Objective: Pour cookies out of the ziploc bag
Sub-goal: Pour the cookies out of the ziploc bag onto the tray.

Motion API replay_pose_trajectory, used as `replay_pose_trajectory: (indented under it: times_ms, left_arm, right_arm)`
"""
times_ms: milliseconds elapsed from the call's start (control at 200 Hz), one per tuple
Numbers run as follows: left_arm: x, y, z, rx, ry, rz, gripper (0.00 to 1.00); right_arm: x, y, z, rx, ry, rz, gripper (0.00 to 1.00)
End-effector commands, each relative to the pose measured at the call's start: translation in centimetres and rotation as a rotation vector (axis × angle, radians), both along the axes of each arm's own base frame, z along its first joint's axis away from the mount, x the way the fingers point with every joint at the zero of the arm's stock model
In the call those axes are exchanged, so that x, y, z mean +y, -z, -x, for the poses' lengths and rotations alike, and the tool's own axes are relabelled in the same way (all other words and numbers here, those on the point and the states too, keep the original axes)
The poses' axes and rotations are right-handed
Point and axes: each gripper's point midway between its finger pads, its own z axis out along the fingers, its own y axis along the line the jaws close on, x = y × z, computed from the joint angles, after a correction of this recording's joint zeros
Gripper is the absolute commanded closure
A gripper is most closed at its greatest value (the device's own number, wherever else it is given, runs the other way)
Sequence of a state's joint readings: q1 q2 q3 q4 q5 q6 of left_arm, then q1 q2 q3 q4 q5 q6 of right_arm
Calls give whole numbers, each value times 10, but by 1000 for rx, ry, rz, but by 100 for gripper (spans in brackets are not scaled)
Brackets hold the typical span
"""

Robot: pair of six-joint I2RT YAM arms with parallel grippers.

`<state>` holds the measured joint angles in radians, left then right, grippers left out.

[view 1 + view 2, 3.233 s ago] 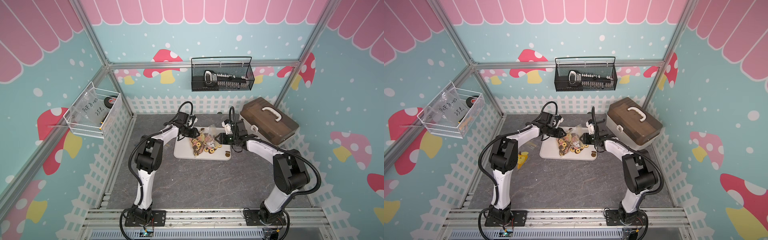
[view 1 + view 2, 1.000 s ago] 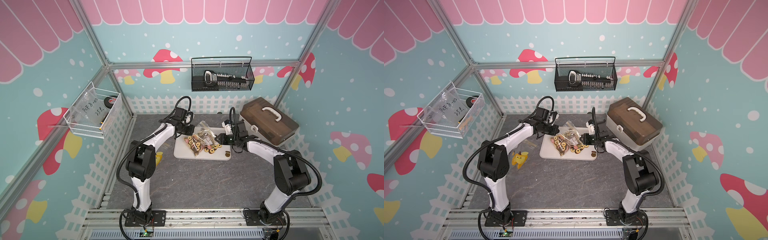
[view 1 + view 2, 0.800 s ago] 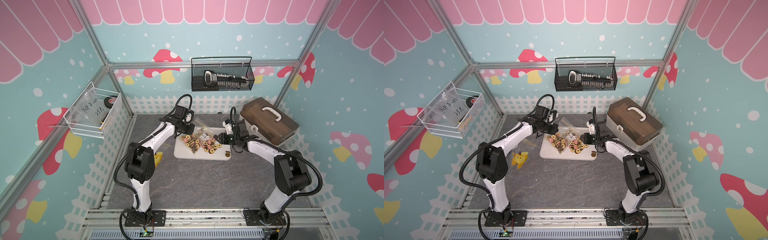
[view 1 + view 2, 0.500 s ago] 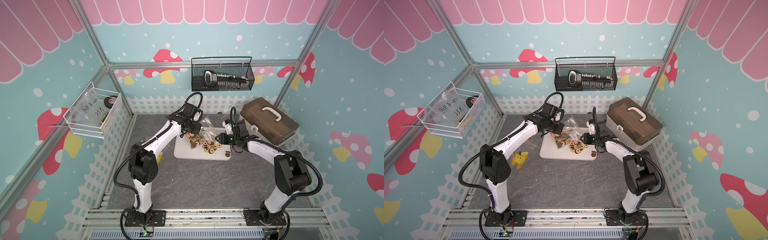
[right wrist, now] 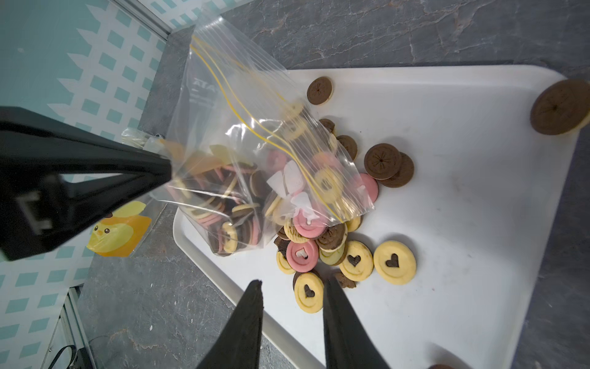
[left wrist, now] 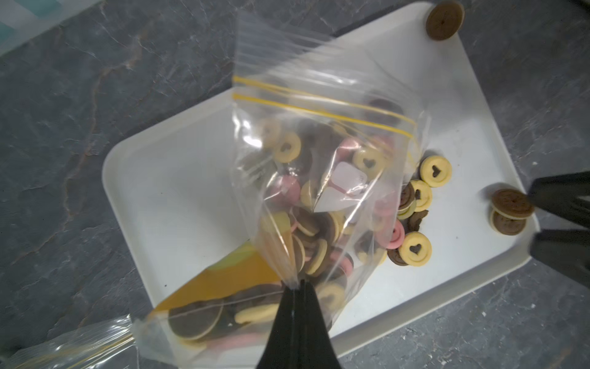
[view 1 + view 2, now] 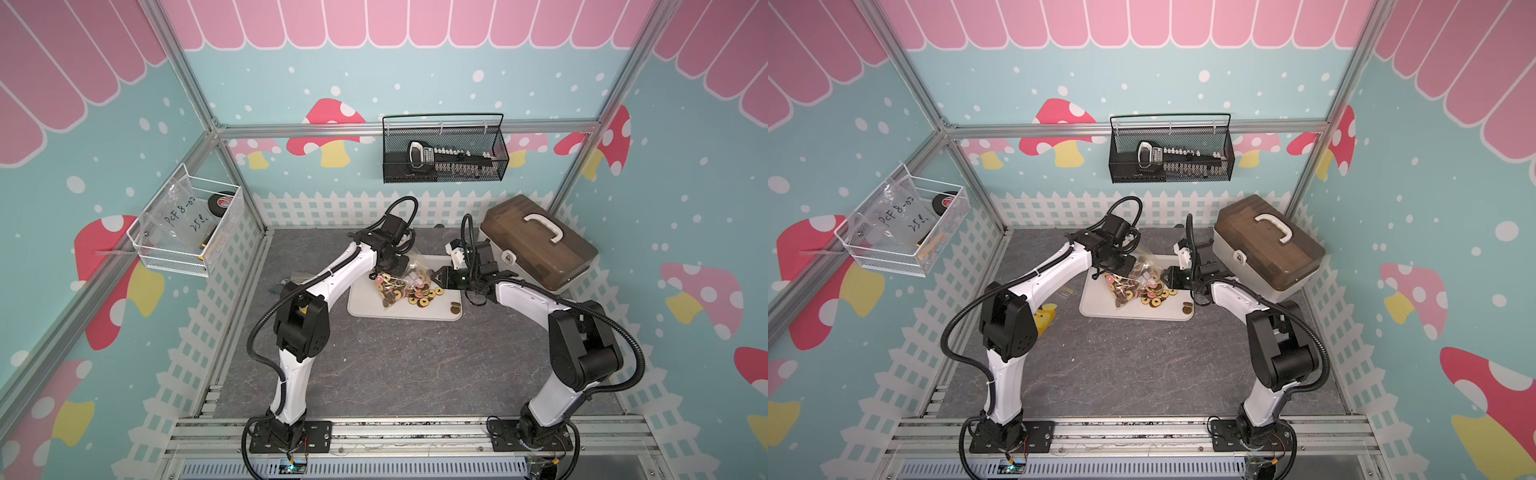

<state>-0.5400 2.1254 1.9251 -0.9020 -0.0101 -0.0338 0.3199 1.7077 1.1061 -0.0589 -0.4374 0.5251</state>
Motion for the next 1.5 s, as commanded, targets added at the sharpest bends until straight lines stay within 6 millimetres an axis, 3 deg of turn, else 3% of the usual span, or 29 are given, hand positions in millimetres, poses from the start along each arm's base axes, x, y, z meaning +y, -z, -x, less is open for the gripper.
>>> replay_pose_trajectory:
  times_ms: [0,200,310,490,630,660,1201,1496]
  left_arm:
    - [-21,-3,-1,-14,52,35,100]
    - [-29,12,-2,2,66,40,100]
    - [-24,7,-2,-26,58,37,100]
    - [-22,-5,-1,-68,57,80,100]
    - [-25,-13,1,-91,72,114,100]
    - [-26,-13,2,-92,74,117,100]
    - [-24,-19,5,-130,77,140,100]
    - [-21,-23,4,-156,64,145,100]
  right_arm:
    - [-3,-9,2,-30,-3,-6,66]
    - [-9,-10,-3,-40,8,1,54]
    - [-8,-26,-15,-86,-30,-34,48]
    - [15,-61,-38,-163,-155,-173,42]
    - [36,-73,-50,-162,-250,-266,42]
    - [38,-58,-55,-128,-256,-268,42]
    - [52,-25,-65,-31,-322,-324,42]
    - [59,-32,-58,-28,-357,-408,64]
